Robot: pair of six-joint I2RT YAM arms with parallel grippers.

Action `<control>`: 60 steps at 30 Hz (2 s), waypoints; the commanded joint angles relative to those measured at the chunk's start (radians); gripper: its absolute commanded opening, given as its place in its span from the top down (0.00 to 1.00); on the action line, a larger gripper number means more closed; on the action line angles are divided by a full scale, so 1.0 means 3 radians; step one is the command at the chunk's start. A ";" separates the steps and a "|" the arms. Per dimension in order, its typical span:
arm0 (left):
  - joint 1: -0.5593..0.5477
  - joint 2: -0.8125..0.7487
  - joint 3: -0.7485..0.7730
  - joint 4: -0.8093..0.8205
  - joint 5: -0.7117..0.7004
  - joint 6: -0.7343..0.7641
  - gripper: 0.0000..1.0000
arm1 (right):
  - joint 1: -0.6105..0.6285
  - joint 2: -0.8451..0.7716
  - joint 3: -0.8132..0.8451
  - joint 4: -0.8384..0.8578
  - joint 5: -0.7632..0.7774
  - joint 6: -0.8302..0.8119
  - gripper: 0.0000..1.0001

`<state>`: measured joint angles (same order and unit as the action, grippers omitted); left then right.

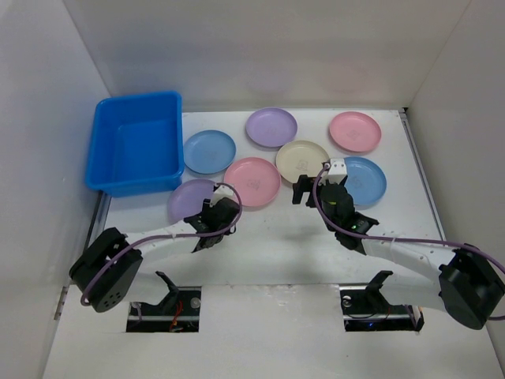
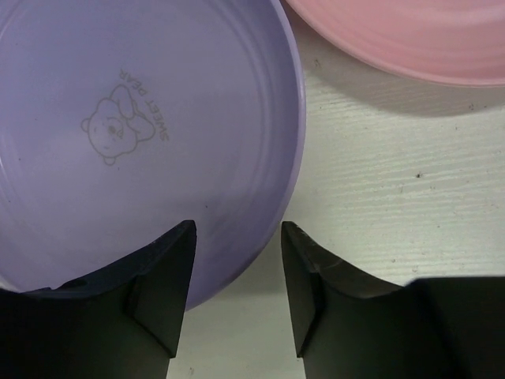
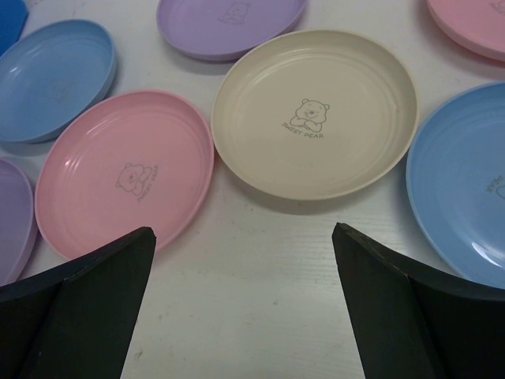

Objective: Place the plates into the plastic bin on the countertop

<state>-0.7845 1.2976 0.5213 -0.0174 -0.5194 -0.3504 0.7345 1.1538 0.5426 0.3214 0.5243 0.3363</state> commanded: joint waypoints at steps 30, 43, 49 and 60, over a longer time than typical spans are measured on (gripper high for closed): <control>-0.0140 -0.0409 0.2546 -0.1410 -0.0488 0.0676 0.97 | 0.0065 -0.0001 0.0155 0.0110 0.0062 -0.0011 0.00; 0.2106 0.1053 0.3559 -0.0965 0.0197 0.1091 0.97 | 0.0121 0.0040 0.0165 0.0110 0.0062 -0.0042 0.00; 0.2428 0.1697 0.3820 -0.0745 0.0453 0.1040 0.95 | 0.0207 0.0091 0.0180 0.0120 0.0057 -0.0006 0.00; 0.2546 0.2414 0.4184 -0.0679 0.0611 0.1153 0.88 | 0.0228 0.0331 0.0282 0.0095 0.0032 -0.0047 0.00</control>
<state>-0.0277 2.0445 1.7237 -0.2661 -0.3405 -0.0296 0.7937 1.2396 0.5793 0.3214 0.5297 0.3317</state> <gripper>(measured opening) 0.120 0.999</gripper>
